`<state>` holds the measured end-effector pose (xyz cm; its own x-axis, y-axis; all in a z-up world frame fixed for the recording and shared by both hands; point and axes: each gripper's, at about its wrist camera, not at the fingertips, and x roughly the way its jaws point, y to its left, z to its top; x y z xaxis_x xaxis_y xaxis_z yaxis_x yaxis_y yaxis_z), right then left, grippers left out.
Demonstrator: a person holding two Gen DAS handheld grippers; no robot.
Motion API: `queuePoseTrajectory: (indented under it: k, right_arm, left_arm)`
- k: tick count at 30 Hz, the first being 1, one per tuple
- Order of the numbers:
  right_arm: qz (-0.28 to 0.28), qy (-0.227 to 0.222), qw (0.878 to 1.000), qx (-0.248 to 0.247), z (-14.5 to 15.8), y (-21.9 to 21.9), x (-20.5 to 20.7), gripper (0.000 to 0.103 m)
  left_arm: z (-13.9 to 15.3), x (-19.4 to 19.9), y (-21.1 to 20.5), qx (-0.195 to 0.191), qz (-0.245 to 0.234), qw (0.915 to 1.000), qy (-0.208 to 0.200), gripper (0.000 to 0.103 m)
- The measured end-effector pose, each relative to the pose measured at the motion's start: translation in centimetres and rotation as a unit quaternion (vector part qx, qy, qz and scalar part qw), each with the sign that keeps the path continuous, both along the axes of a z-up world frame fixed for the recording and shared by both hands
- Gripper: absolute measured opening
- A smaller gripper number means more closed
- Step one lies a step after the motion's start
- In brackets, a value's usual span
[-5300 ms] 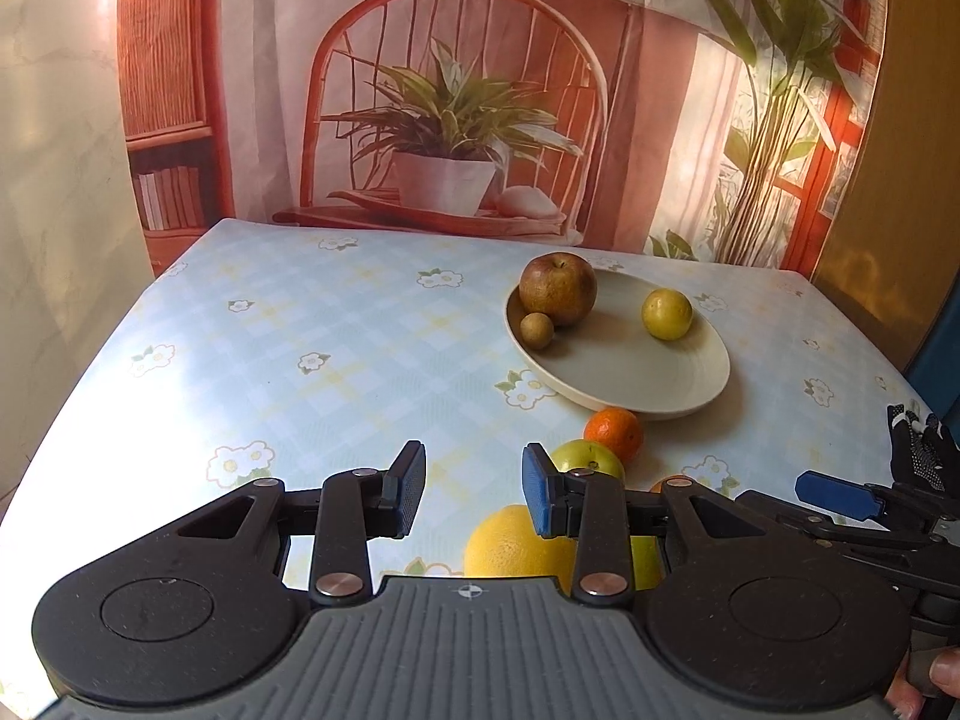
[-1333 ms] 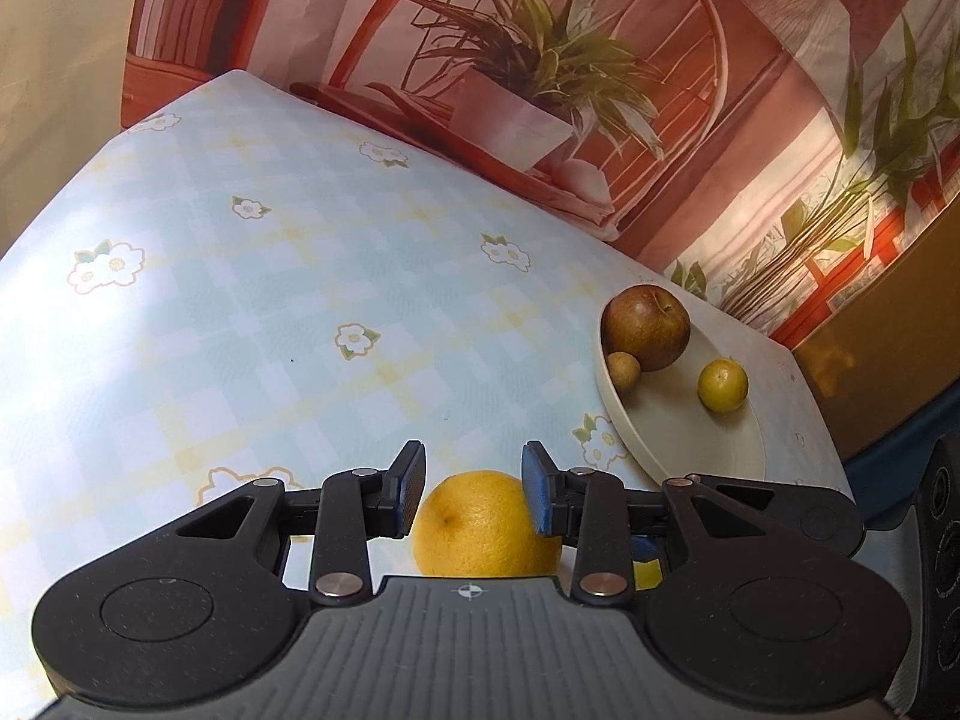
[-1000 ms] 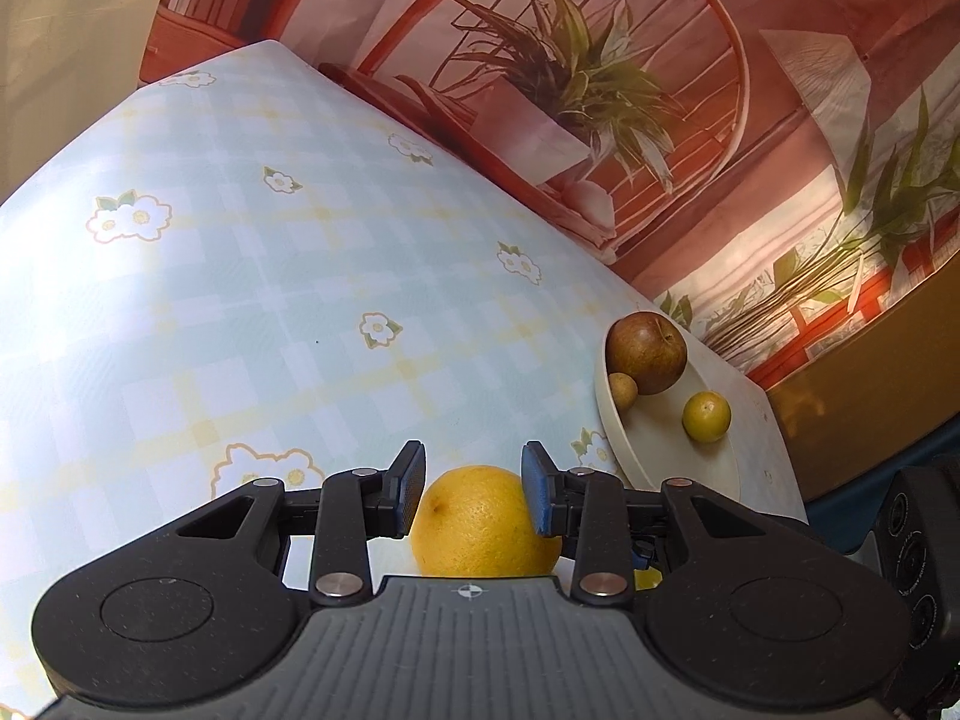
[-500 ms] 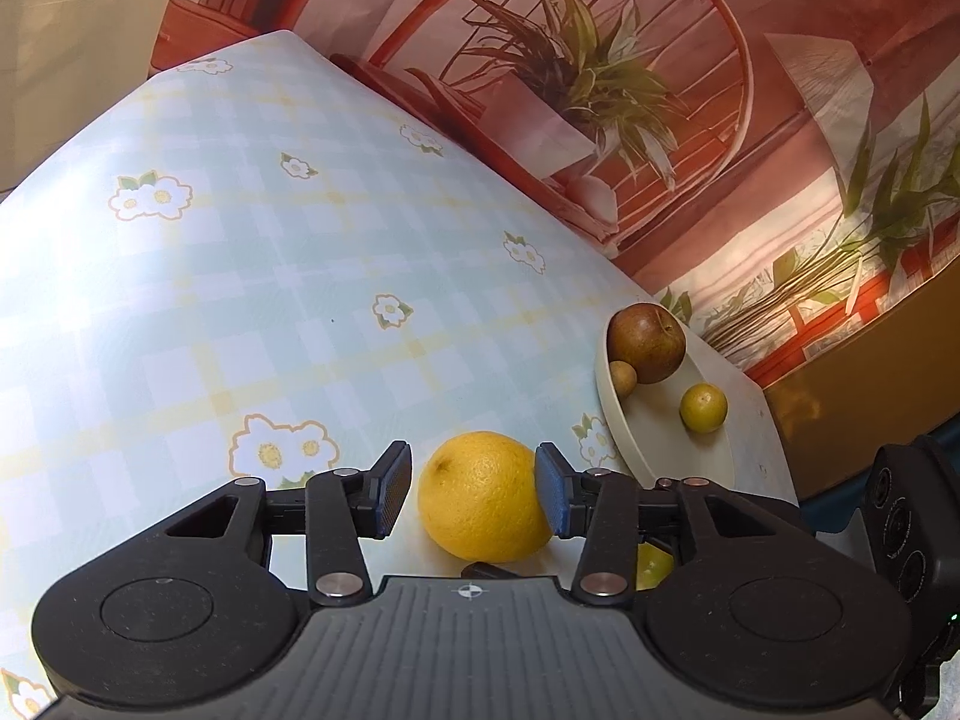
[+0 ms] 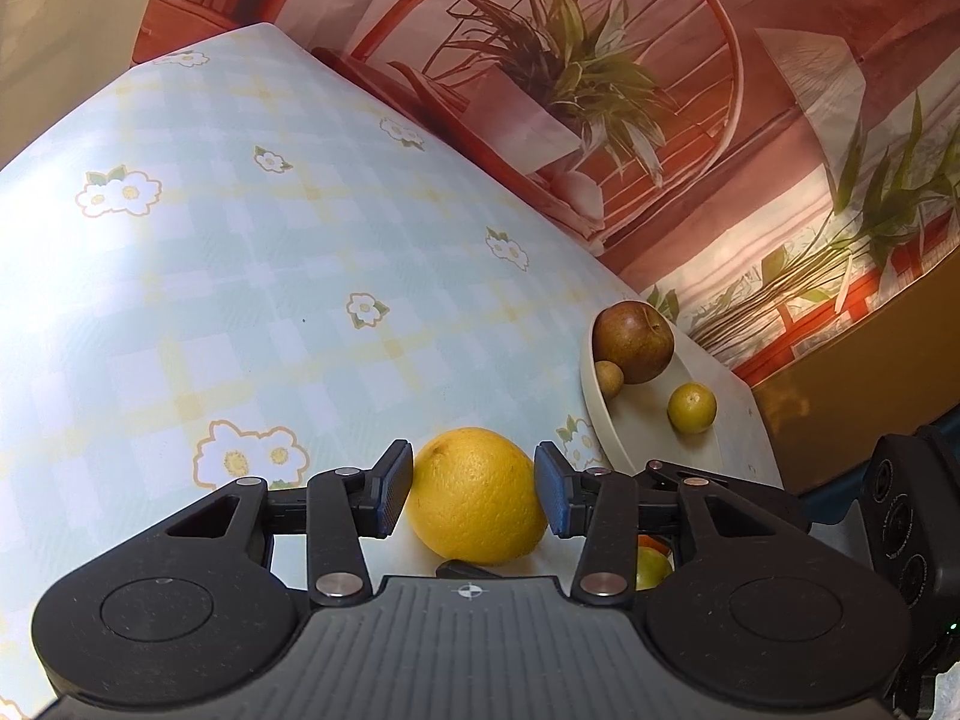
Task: Organize fruits
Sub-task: 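Carry the lemon with the right tool and lower it onto the plate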
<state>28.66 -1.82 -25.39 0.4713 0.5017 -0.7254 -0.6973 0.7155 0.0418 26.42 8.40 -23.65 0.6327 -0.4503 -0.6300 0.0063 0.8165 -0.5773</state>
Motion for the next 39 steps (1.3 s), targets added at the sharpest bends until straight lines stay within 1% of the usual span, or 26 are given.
queuePoseTrajectory:
  k: [5, 9, 15, 20, 25, 28, 35, 39]
  right_arm:
    - [-0.015, 0.004, 1.000, 0.022, 0.1, -0.7, -0.2, 0.048]
    - [-0.028, -0.007, 0.999, 0.041, 1.2, -2.3, -0.3, 0.048]
    - [-0.055, -0.024, 0.996, 0.059, 3.3, -6.4, 0.1, 0.048]
    - [-0.087, -0.032, 0.994, 0.064, 4.1, -10.1, 0.8, 0.048]
    - [-0.117, -0.020, 0.991, 0.066, 3.6, -13.0, 2.0, 0.048]
    - [-0.130, -0.010, 0.989, 0.065, 3.1, -14.1, 2.7, 0.048]
    - [-0.148, 0.016, 0.987, 0.068, 1.6, -14.9, 4.2, 0.048]
    - [-0.151, 0.028, 0.986, 0.066, 0.9, -14.9, 4.7, 0.048]
  left_arm:
    - [0.5, 0.3, -0.3, 0.009, -0.006, 0.9999, -0.002, 0.047]
    - [1.8, 0.8, -1.4, 0.012, -0.015, 0.9997, -0.016, 0.047]
    - [4.1, 2.6, -4.9, 0.027, -0.048, 0.9977, -0.039, 0.047]
    - [5.1, 4.8, -8.6, 0.043, -0.083, 0.9944, -0.049, 0.047]
    - [4.7, 6.7, -11.8, 0.062, -0.119, 0.9899, -0.046, 0.047]
    - [4.1, 7.9, -12.9, 0.068, -0.128, 0.9887, -0.038, 0.047]
    - [2.5, 9.9, -13.9, 0.070, -0.134, 0.9885, -0.010, 0.046]
    - [1.9, 10.3, -14.0, 0.075, -0.134, 0.9882, -0.001, 0.046]
